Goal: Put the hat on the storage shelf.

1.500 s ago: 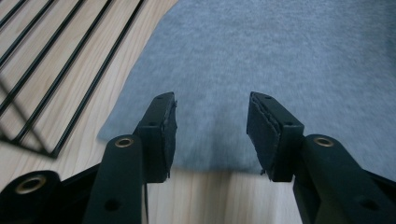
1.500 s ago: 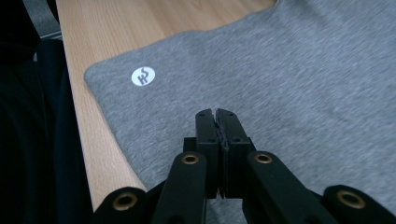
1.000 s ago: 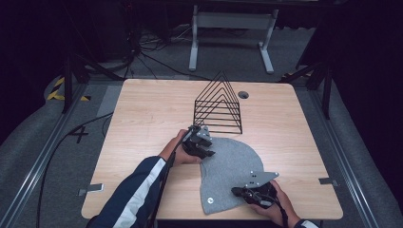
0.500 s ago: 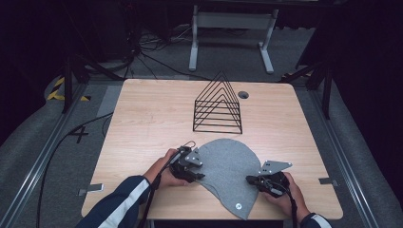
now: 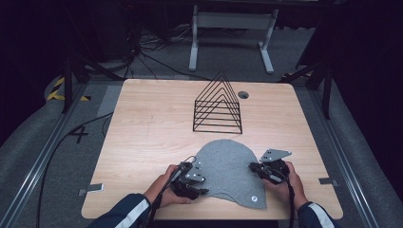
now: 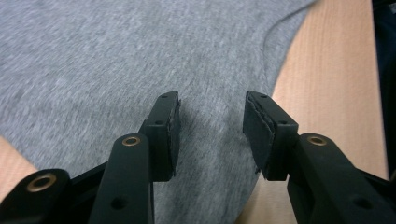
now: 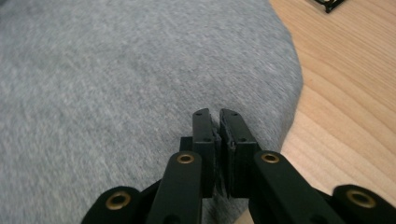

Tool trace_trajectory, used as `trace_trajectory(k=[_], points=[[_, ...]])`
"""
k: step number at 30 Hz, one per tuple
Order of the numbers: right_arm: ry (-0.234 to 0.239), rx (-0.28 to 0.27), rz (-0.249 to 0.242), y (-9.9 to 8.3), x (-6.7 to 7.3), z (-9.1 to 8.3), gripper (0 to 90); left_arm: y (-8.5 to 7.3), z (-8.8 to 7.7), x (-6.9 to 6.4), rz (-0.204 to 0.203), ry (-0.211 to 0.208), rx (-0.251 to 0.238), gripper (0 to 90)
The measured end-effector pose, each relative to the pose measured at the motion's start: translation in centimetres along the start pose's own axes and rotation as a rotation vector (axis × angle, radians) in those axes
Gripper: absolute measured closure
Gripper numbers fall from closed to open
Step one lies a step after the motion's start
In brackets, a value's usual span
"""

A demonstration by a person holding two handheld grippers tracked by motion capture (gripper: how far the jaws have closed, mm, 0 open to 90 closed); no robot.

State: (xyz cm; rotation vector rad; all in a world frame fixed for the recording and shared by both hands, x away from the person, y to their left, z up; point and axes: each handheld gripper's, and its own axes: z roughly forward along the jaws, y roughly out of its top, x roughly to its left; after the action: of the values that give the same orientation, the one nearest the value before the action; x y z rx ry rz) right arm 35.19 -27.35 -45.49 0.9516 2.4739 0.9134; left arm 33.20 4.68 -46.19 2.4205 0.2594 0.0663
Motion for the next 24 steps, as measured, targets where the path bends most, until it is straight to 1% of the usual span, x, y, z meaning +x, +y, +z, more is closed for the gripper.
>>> trace_trajectory(k=[1,2,3,4,6,8,9,10,11,12,13,14,15,16,17,18,19,20,21,22,23,24], points=[[0.0,0.0,0.0,0.0,0.0,0.0,83.7,0.0,0.0,0.0,0.0,0.0,0.0,56.8],[0.0,-0.002,0.006,0.1,-0.3,0.1,81.3,0.0,0.0,0.0,-0.009,-0.003,-0.01,56.8],[0.0,-0.003,0.016,0.2,-0.5,0.2,78.6,-0.1,-0.1,0.0,-0.018,0.004,-0.015,55.1],[-0.002,-0.007,0.02,0.2,-0.6,0.2,75.8,-0.1,-0.3,0.2,-0.027,0.029,-0.011,52.4],[0.004,-0.019,0.035,0.3,-0.9,0.2,72.2,-0.1,-0.9,1.2,-0.046,0.076,-0.036,47.7],[0.0,-0.029,0.067,0.4,-1.3,-0.1,65.5,-0.1,-1.7,2.3,-0.08,0.147,-0.05,42.2],[0.006,-0.027,0.078,0.6,-1.5,-0.1,62.1,-0.1,-2.0,2.9,-0.099,0.171,-0.061,39.5],[0.001,-0.024,0.087,0.7,-1.6,-0.1,58.4,0.0,-2.1,3.5,-0.118,0.198,-0.068,36.3],[-0.02,-0.02,0.084,0.8,-1.7,-0.1,55.6,0.1,-2.2,4.1,-0.125,0.222,-0.066,33.9],[-0.025,-0.019,0.088,1.0,-1.8,0.1,53.1,0.2,-2.2,4.7,-0.144,0.224,-0.064,32.5],[-0.014,-0.017,0.1,1.1,-1.8,0.2,49.9,0.3,-2.2,5.4,-0.15,0.235,-0.069,31.2],[-0.016,-0.01,0.105,1.2,-1.9,0.4,47.5,0.3,-2.1,6.0,-0.172,0.235,-0.077,30.5],[-0.026,-0.005,0.108,1.3,-1.9,0.6,46.2,0.4,-1.9,6.9,-0.208,0.219,-0.081,30.5],[-0.026,0.002,0.112,1.4,-2.1,0.8,43.4,0.5,-1.7,7.3,-0.215,0.216,-0.081,29.9],[-0.025,0.003,0.123,1.4,-2.1,1.0,40.9,0.6,-1.4,8.0,-0.215,0.223,-0.075,29.2],[-0.027,0.012,0.129,1.5,-2.3,1.2,38.5,0.6,-1.2,8.5,-0.233,0.208,-0.076,29.6],[-0.033,0.017,0.135,1.6,-2.4,1.4,36.7,0.7,-0.9,8.9,-0.235,0.2,-0.073,29.0],[-0.033,0.022,0.142,1.7,-2.6,1.6,36.5,0.7,-0.6,9.3,-0.229,0.212,-0.069,28.7],[-0.027,0.023,0.152,1.7,-2.7,1.8,35.6,0.7,-0.4,9.5,-0.232,0.215,-0.069,28.7],[-0.027,0.025,0.156,1.7,-2.8,1.9,33.6,0.6,-0.1,9.8,-0.246,0.208,-0.065,28.8],[-0.031,0.021,0.16,1.8,-2.9,2.1,32.5,0.6,0.3,10.0,-0.232,0.214,-0.053,28.4],[-0.038,0.021,0.164,1.8,-2.9,2.2,31.6,0.5,0.6,10.1,-0.228,0.221,-0.031,27.9]])
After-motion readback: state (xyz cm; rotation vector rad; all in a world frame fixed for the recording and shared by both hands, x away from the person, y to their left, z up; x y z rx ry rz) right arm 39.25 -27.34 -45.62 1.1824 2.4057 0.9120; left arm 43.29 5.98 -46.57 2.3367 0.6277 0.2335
